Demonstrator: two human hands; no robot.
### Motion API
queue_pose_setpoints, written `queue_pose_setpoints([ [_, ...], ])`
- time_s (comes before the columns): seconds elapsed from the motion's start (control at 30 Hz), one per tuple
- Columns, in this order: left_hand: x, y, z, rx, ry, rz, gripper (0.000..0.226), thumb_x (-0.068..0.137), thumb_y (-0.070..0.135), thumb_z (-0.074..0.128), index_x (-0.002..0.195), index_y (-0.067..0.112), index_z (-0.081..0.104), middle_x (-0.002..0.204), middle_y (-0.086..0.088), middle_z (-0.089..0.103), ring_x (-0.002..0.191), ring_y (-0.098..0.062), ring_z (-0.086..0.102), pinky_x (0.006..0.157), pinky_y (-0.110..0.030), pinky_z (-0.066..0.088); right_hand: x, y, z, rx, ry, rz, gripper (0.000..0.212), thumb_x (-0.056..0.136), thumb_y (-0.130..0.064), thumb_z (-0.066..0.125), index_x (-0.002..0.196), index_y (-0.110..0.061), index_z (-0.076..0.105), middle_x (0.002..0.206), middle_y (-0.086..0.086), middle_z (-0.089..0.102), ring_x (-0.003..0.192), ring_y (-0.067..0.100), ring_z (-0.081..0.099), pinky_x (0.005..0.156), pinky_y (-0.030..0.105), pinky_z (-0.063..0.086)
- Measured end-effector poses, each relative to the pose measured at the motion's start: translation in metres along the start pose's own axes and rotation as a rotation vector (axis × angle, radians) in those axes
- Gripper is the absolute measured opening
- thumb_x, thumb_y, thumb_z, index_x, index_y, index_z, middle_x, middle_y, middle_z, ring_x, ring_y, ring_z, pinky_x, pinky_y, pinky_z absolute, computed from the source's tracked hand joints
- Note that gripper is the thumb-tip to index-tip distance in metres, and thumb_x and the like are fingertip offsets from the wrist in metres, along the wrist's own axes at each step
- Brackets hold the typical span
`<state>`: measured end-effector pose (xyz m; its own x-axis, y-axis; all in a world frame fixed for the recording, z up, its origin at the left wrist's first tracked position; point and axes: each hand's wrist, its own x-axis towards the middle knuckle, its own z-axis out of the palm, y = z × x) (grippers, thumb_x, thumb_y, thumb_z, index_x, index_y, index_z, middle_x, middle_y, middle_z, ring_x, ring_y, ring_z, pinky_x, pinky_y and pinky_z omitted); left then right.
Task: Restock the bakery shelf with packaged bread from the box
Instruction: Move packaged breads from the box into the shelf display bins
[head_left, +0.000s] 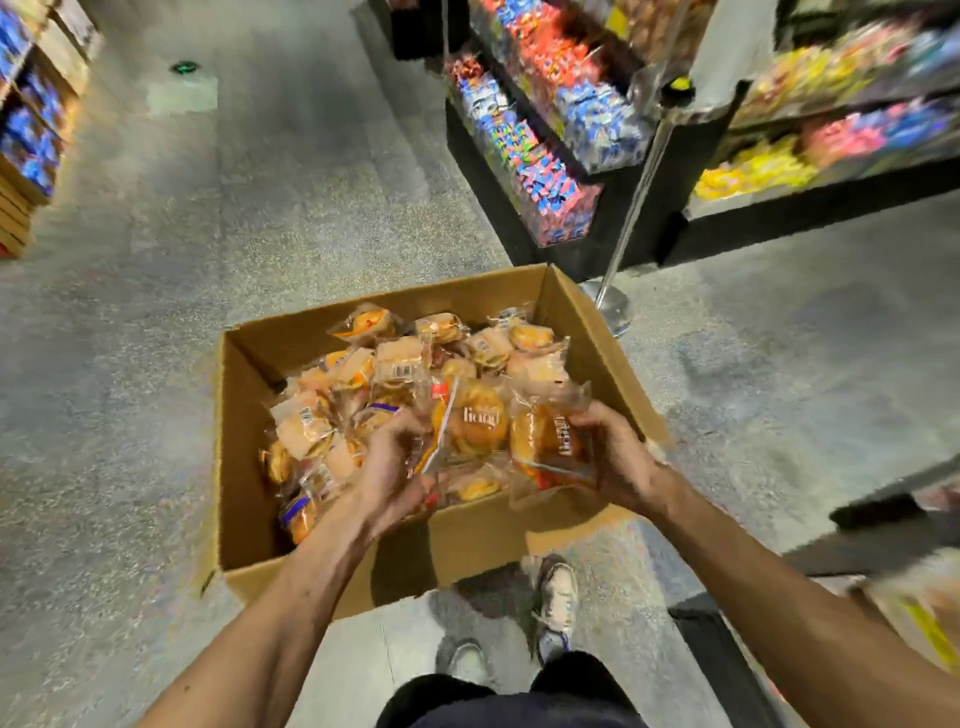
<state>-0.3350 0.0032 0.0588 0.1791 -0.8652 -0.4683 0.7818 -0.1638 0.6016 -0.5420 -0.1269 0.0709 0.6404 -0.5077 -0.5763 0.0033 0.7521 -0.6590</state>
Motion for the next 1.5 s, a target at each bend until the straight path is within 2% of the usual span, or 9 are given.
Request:
queue_pose_setpoints([
  [0.17, -0.008, -0.029, 0.057, 0.222, -0.101, -0.108, 0.042, 0.085, 0.033, 0.054, 0.120, 0.011, 0.061, 0.117, -0.017, 0.068, 0.103, -0.034, 0.064, 0.075, -0.048, 0.058, -0.077, 0.019, -0.031, 0.132, 0.117, -0.137, 0.044, 0.091, -0.015, 0.035, 0.098, -0.020, 0.078, 0.106, 0.013, 0.071, 0.090, 0.032, 0.067, 0.063, 0.046, 0.060],
  [0.37, -0.022, -0.099, 0.150, 0.527, -0.451, -0.248, 0.074, 0.057, 0.046, 0.090, 0.118, 0.015, 0.063, 0.111, -0.010, 0.073, 0.089, -0.023, 0.073, 0.062, -0.036, 0.060, -0.194, 0.040, -0.090, 0.197, 0.318, -0.375, 0.042, 0.079, -0.021, 0.045, 0.115, -0.007, 0.060, 0.100, 0.016, 0.064, 0.080, 0.028, 0.065, 0.055, 0.039, 0.058],
  [0.5, -0.048, -0.168, 0.213, 0.697, -0.608, -0.331, 0.107, 0.035, 0.056, 0.096, 0.125, 0.011, 0.057, 0.103, -0.007, 0.076, 0.087, -0.023, 0.074, 0.066, -0.037, 0.062, -0.288, 0.074, -0.130, 0.225, 0.515, -0.461, 0.034, 0.096, -0.024, 0.036, 0.109, -0.006, 0.061, 0.081, 0.009, 0.070, 0.065, 0.021, 0.067, 0.052, 0.032, 0.055],
  [0.67, -0.106, -0.284, 0.287, 0.787, -0.720, -0.440, 0.107, 0.058, 0.037, 0.091, 0.145, 0.008, 0.037, 0.099, -0.007, 0.075, 0.081, -0.021, 0.072, 0.057, -0.038, 0.059, -0.417, 0.135, -0.179, 0.226, 0.748, -0.450, 0.045, 0.100, -0.052, 0.038, 0.111, -0.019, 0.065, 0.085, 0.005, 0.070, 0.067, 0.018, 0.064, 0.055, 0.031, 0.051],
  [0.77, -0.158, -0.363, 0.328, 0.845, -0.783, -0.472, 0.069, 0.077, 0.023, 0.073, 0.137, 0.007, 0.044, 0.118, -0.007, 0.071, 0.087, -0.014, 0.070, 0.071, -0.046, 0.060, -0.497, 0.172, -0.208, 0.231, 0.886, -0.431, 0.048, 0.098, -0.063, 0.031, 0.109, -0.033, 0.066, 0.097, -0.004, 0.075, 0.085, 0.017, 0.069, 0.073, 0.041, 0.054],
  [0.9, -0.211, -0.462, 0.373, 0.933, -0.895, -0.501, 0.122, 0.039, 0.054, 0.093, 0.142, 0.017, 0.038, 0.139, -0.002, 0.055, 0.127, -0.020, 0.053, 0.110, -0.052, 0.038, -0.593, 0.213, -0.241, 0.253, 0.928, -0.474, 0.057, 0.086, -0.074, 0.025, 0.117, -0.042, 0.061, 0.111, -0.014, 0.072, 0.098, 0.010, 0.070, 0.072, 0.041, 0.058],
  [1.13, -0.294, -0.571, 0.444, 1.088, -1.148, -0.555, 0.100, 0.052, 0.063, 0.086, 0.136, 0.032, 0.042, 0.132, 0.012, 0.053, 0.128, -0.015, 0.051, 0.113, -0.047, 0.038, -0.718, 0.265, -0.288, 0.220, 1.017, -0.700, 0.019, 0.091, -0.044, 0.064, 0.106, -0.037, 0.073, 0.117, 0.004, 0.071, 0.105, 0.020, 0.069, 0.080, 0.039, 0.058],
  [1.33, -0.326, -0.639, 0.503, 1.135, -1.263, -0.377, 0.106, 0.049, 0.069, 0.084, 0.139, 0.030, 0.044, 0.136, 0.005, 0.057, 0.120, -0.016, 0.059, 0.106, -0.043, 0.046, -0.781, 0.299, -0.353, 0.377, 1.136, -0.756, 0.060, 0.084, -0.048, 0.073, 0.134, -0.021, 0.053, 0.133, 0.014, 0.061, 0.118, 0.033, 0.062, 0.097, 0.058, 0.049],
  [1.5, -0.330, -0.702, 0.549, 1.056, -1.262, -0.191, 0.091, 0.067, 0.052, 0.084, 0.137, 0.049, 0.025, 0.137, 0.002, 0.048, 0.126, -0.017, 0.049, 0.105, -0.043, 0.045, -0.824, 0.298, -0.406, 0.414, 1.193, -0.782, 0.049, 0.090, -0.049, 0.063, 0.131, -0.023, 0.060, 0.129, 0.006, 0.066, 0.120, 0.028, 0.061, 0.102, 0.050, 0.049],
])
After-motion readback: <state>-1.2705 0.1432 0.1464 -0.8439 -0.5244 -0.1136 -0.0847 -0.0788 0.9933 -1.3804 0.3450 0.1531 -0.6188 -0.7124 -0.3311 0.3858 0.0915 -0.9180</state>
